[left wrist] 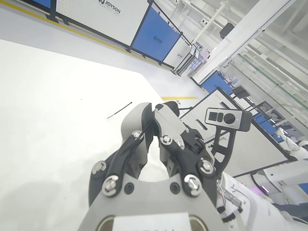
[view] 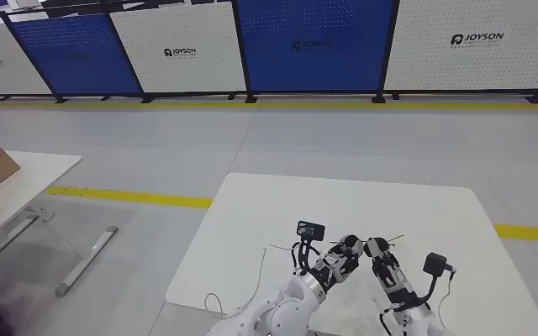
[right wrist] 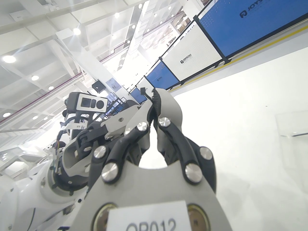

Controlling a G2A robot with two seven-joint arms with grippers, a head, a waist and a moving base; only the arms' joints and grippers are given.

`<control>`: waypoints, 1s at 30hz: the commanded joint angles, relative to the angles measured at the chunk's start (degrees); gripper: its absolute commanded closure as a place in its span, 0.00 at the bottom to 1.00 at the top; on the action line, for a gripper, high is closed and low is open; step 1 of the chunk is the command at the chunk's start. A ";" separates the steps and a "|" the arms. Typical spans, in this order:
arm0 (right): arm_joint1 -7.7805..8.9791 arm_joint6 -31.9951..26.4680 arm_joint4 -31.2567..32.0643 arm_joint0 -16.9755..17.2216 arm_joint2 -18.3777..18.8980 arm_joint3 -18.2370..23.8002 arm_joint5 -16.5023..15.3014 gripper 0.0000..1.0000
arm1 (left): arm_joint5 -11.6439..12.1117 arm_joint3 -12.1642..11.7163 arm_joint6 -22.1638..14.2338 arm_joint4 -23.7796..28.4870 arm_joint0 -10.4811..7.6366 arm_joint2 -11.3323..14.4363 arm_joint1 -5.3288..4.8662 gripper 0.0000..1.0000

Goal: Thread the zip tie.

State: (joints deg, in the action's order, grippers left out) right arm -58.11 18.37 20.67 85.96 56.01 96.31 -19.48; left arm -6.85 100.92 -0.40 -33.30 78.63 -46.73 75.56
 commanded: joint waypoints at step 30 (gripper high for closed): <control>0.09 1.00 -0.20 0.24 0.13 -0.15 0.00 1.00 | -1.60 -0.10 0.94 -1.07 0.75 -1.20 0.54 1.00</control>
State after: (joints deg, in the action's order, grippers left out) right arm -58.02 19.34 20.45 86.21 56.14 96.15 -19.48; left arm -8.41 100.95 0.59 -34.43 79.48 -47.96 76.06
